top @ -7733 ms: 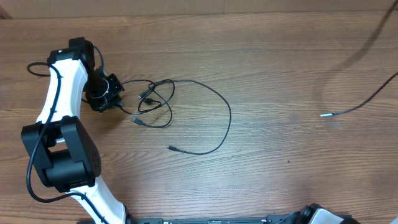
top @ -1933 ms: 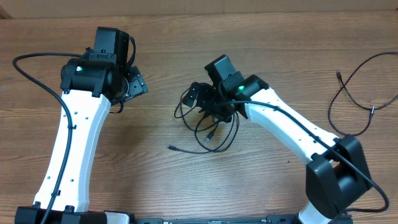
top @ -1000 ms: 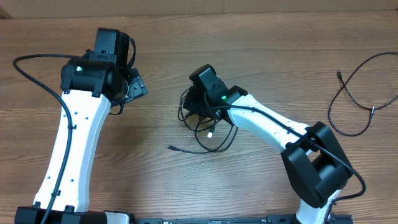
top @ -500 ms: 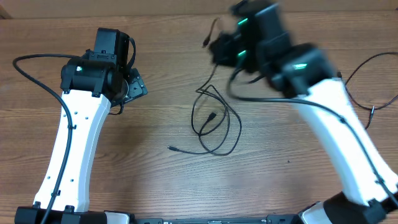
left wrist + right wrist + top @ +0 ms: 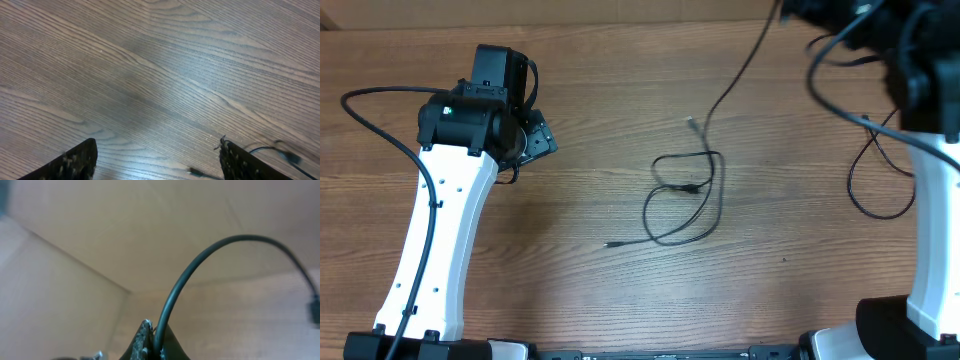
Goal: Untangle cables
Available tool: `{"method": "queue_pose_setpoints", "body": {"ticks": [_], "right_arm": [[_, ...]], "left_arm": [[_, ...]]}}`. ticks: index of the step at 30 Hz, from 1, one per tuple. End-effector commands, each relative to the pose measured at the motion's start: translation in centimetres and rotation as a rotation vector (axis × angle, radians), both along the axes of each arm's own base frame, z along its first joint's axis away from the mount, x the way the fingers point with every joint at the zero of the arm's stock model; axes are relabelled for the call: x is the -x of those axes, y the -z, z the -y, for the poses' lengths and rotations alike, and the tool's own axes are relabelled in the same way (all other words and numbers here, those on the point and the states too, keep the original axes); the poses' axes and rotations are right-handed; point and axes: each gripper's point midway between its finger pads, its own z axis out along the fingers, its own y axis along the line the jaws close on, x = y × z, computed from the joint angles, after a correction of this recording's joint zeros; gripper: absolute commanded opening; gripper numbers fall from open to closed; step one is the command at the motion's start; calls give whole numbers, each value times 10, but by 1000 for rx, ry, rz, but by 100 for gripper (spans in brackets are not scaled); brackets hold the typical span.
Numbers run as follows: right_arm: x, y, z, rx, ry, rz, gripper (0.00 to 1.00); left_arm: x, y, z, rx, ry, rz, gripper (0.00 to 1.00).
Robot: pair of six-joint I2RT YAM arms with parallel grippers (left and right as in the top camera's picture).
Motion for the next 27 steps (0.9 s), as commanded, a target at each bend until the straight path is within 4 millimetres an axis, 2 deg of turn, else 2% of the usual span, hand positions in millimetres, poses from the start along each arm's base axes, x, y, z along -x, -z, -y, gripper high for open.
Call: {"method": "queue_pose_setpoints", "body": {"ticks": [1,7,15,21,24,27], "right_arm": [[14,-42,9,-85,-84,105,4],[36,-101,11,-230,-255,254,4],[57,-148,5,-299,-334,404,4],[93,-202,7,-370,-383,631,4],[102,-213,9,-379,-386,696,4],[95,-211,11,-384,-358,681,4]], "left_arm": [[0,-15,-1,1,-11,51,78],[-2,-15,4,29,0,59,79],[-9,-18,33,155,131,78,81],[-8,-17,34,161,137,76,81],[-8,-17,34,161,137,75,81],[-8,-17,34,160,137,75,81]]}}
